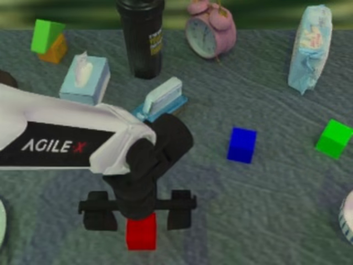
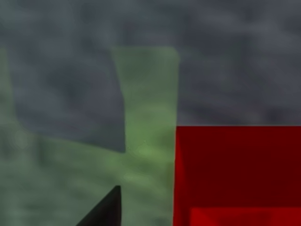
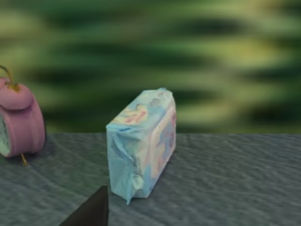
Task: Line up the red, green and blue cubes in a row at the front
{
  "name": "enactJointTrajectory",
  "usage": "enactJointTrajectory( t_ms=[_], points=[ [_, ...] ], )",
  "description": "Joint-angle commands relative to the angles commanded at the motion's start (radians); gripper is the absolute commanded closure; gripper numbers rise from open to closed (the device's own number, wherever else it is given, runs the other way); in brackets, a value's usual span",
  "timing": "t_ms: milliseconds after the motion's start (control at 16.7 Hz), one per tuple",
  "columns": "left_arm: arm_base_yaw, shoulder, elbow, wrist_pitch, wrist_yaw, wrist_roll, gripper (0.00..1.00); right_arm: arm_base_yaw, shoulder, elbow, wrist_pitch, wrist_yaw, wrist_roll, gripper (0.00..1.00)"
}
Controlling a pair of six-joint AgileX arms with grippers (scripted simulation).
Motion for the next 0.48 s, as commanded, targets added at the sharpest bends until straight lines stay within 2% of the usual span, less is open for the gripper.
enactJointTrajectory(
  t_ms=[480],
  points=[
    [0.002, -0.019, 0.026, -0.041, -0.001, -0.002, 0.0, 0.0, 0.0, 0.0, 0.0, 0.0, 0.0, 0.0]
  ],
)
